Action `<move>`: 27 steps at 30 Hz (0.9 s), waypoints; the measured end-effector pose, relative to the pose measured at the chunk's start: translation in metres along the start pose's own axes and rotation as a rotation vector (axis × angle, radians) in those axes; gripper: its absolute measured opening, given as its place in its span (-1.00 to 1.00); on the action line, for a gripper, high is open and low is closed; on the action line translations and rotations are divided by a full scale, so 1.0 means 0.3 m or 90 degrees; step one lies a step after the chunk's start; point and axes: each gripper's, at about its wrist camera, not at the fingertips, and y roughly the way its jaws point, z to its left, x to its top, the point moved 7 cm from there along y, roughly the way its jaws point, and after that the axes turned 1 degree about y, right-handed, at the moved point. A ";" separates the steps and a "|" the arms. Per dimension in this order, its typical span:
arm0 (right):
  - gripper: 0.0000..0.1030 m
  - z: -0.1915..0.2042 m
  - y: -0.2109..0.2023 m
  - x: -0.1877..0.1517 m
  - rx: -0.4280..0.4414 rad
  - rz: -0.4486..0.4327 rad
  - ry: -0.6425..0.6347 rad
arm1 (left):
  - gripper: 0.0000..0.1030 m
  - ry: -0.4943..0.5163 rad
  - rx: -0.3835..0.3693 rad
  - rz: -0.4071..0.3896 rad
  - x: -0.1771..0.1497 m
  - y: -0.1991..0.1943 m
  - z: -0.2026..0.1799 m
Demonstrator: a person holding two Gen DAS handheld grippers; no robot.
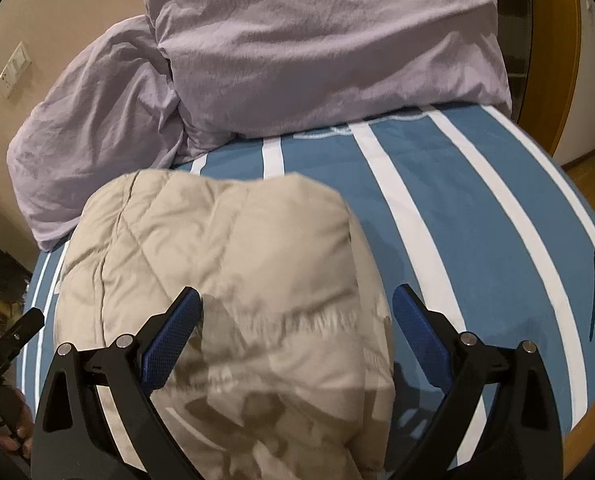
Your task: Fold large clothes
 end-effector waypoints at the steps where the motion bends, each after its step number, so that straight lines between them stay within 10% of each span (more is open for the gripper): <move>1: 0.92 -0.003 -0.002 -0.008 0.006 0.007 0.003 | 0.96 -0.001 -0.002 0.002 -0.005 -0.001 -0.001; 27: 0.97 -0.081 0.184 -0.072 0.227 0.246 0.117 | 0.96 -0.042 -0.086 0.081 0.006 0.122 -0.003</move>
